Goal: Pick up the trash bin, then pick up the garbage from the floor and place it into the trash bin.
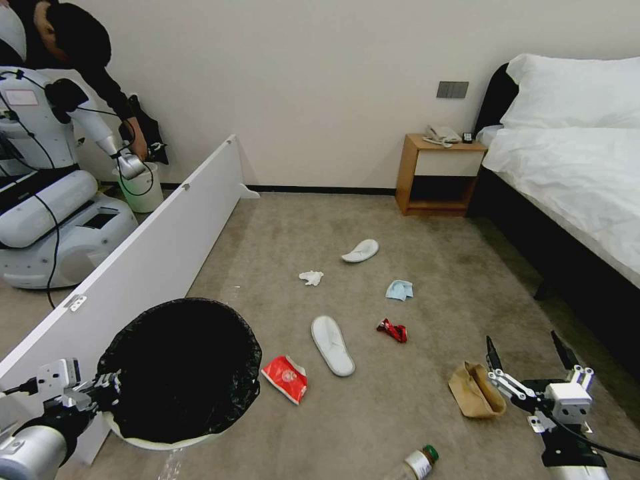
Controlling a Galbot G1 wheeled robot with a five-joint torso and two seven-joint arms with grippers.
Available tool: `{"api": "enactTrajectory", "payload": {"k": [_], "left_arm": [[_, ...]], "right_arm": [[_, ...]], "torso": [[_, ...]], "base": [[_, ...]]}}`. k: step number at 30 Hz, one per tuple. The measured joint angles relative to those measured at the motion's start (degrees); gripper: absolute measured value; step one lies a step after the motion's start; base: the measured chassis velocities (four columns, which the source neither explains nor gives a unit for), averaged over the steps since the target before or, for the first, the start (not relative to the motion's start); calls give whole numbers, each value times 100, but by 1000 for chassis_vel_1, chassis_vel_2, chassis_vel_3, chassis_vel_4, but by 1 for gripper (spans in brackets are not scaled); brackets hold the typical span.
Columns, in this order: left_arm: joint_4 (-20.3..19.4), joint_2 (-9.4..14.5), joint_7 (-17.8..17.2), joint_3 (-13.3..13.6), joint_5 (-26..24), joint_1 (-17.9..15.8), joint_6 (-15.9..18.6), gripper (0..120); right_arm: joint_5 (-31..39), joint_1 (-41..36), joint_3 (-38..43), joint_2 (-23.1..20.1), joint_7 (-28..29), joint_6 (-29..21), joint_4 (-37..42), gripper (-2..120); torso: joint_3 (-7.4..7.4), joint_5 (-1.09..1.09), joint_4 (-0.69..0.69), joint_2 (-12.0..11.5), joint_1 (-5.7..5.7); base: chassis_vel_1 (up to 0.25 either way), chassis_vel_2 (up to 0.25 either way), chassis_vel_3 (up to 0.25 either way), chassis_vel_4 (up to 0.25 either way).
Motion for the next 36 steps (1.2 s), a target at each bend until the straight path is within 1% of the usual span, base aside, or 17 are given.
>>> {"api": "enactTrajectory", "payload": {"k": [33,35,36], "left_arm": [[-120,-53,-3,-70,-44,109,-4,3],[-125,-54,-3,-74,-45,114,-4,3],[-134,-56,-3,-80,-46,124,-4,3]], "right_arm": [[57,-99,-15,-2,-80,166,-65,100],[72,-85,-32,-2,-79,150,-96,100],[187,-75,-94,-22,-44,-10,-118,100]], "torso": [[-1,0,-1,0,-1],[-1,0,-1,0,-1],[-1,0,-1,0,-1]], "base": [[4,-5,-2,2],[0,0,0,0],[0,0,0,0]]}}
